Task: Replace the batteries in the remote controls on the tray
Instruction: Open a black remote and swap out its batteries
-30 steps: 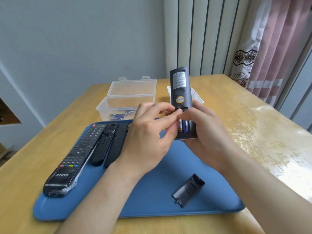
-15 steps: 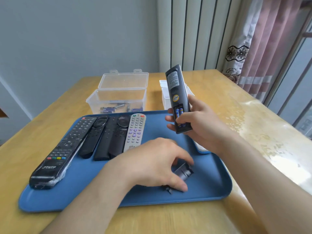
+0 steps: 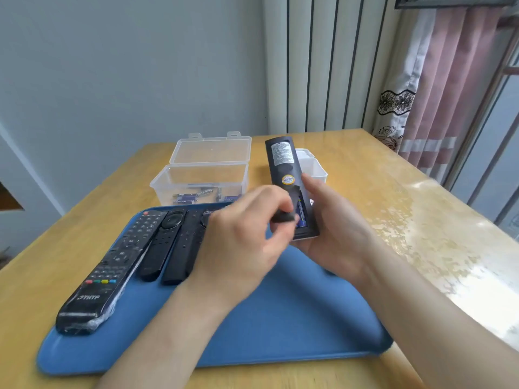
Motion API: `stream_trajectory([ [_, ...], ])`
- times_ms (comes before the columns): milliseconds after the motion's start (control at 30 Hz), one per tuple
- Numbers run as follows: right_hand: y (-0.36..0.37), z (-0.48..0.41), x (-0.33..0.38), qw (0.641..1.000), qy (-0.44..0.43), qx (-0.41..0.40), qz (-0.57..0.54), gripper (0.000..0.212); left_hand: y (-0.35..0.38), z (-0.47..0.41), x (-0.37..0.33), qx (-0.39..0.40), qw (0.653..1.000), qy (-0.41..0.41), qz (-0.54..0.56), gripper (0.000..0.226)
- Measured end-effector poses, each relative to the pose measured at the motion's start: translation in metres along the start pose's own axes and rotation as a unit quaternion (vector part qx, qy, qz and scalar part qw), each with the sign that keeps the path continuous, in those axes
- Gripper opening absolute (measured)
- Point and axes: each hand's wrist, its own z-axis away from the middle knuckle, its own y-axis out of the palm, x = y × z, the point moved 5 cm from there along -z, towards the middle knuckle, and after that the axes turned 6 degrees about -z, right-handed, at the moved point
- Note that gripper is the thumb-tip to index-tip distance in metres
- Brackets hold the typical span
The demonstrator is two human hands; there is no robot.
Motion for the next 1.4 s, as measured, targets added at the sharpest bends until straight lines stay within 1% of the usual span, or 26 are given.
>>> stream_trajectory([
  [67, -0.001, 0.0, 0.003, 1.0, -0.006, -0.008, -0.018, 0.042, 0.007, 0.003, -0.006, 0.017, 0.999, 0.01, -0.042, 0.015],
  [133, -0.003, 0.0, 0.004, 0.999, -0.012, -0.013, -0.028, 0.05, 0.011, 0.004, -0.01, 0.046, 0.998, 0.012, -0.05, 0.016],
  [200, -0.002, -0.001, 0.003, 0.999, -0.017, -0.005, -0.028, 0.052, 0.013, 0.003, -0.009, 0.072, 0.996, 0.023, -0.056, 0.022],
  [233, -0.002, -0.001, 0.003, 0.999, -0.021, -0.002, -0.024, 0.052, 0.013, 0.002, -0.008, 0.081, 0.994, 0.029, -0.063, 0.029],
  [300, -0.001, 0.0, 0.003, 0.999, -0.03, 0.0, -0.016, 0.051, 0.013, 0.002, -0.008, 0.093, 0.991, 0.049, -0.087, 0.04],
  [367, 0.0, 0.001, 0.004, 0.999, -0.037, -0.009, -0.012, 0.048, 0.014, 0.002, -0.009, 0.089, 0.988, 0.065, -0.111, 0.037],
  [467, 0.001, 0.003, 0.005, 0.998, -0.044, -0.034, -0.006, 0.047, 0.016, 0.004, -0.009, 0.083, 0.988, 0.061, -0.118, 0.033],
  [567, 0.0, 0.006, 0.005, 0.996, -0.062, -0.068, 0.019, 0.04, 0.015, 0.005, -0.006, 0.098, 0.987, 0.045, -0.119, 0.035],
  [667, 0.003, 0.009, 0.005, 0.994, -0.072, -0.076, 0.033, 0.039, 0.017, 0.005, -0.004, 0.113, 0.985, 0.044, -0.122, 0.036],
  [767, 0.007, 0.011, 0.003, 0.994, -0.083, -0.06, 0.03, 0.037, 0.017, 0.005, 0.0, 0.102, 0.989, 0.022, -0.109, 0.036],
  [967, 0.012, 0.011, -0.001, 0.991, -0.107, -0.063, 0.044, 0.048, 0.015, 0.004, 0.005, 0.071, 0.996, -0.021, -0.047, 0.039],
  [1033, 0.012, 0.011, -0.002, 0.99, -0.113, -0.065, 0.06, 0.052, 0.013, 0.003, 0.006, 0.069, 0.996, -0.052, -0.01, 0.04],
  [1133, 0.012, 0.012, -0.003, 0.986, -0.126, -0.067, 0.084, 0.051, 0.012, 0.002, 0.008, 0.065, 0.993, -0.094, 0.027, 0.043],
  [1400, 0.015, 0.013, -0.003, 0.979, -0.141, -0.066, 0.133, 0.043, 0.011, 0.002, 0.007, 0.052, 0.995, -0.087, 0.008, 0.04],
])
